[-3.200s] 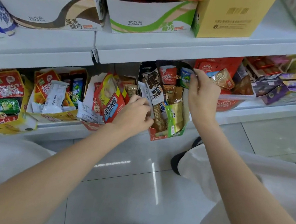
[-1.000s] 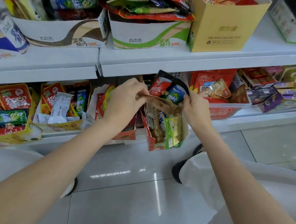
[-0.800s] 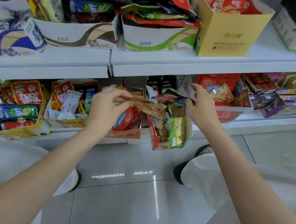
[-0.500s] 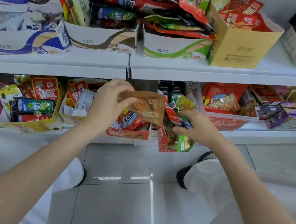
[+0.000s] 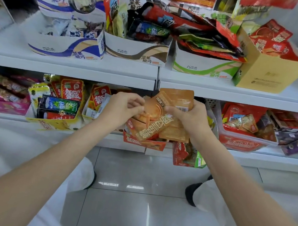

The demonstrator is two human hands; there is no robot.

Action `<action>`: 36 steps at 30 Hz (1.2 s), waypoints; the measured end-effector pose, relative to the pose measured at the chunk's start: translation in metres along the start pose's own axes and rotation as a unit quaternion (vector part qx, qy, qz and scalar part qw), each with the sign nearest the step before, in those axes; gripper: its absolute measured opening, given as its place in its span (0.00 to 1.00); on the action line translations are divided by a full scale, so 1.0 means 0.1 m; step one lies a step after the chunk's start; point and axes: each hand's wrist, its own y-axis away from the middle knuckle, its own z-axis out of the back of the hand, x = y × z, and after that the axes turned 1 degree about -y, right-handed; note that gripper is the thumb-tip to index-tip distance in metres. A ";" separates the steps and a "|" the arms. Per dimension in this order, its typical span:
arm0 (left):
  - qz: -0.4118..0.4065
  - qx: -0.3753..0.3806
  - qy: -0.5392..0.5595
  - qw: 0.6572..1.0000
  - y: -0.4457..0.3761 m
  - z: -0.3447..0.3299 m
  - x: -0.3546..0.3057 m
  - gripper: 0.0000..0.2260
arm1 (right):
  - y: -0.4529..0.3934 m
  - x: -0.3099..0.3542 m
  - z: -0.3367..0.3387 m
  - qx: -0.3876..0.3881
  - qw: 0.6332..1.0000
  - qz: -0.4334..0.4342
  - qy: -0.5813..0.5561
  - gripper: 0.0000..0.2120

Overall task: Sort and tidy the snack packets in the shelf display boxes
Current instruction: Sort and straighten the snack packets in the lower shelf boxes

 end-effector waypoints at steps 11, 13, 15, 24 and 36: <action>0.093 -0.050 0.018 0.994 0.17 0.05 0.19 0.05 | -0.18 0.24 0.13 -0.035 0.944 0.077 0.320 0.09; 0.091 -0.029 0.049 0.994 0.20 -0.04 0.15 0.04 | -0.13 0.17 -0.11 0.003 0.926 0.097 0.364 0.13; 0.117 -0.006 0.091 0.989 0.23 -0.09 0.16 0.06 | -0.09 0.10 -0.31 0.063 0.949 0.084 0.297 0.14; 0.163 0.058 0.262 0.949 0.31 -0.12 0.22 0.07 | -0.02 -0.17 -0.35 0.207 0.964 -0.053 0.155 0.20; 0.228 0.070 0.387 0.891 0.20 -0.04 0.30 0.04 | -0.09 -0.12 0.13 0.132 0.939 -0.233 -0.213 0.09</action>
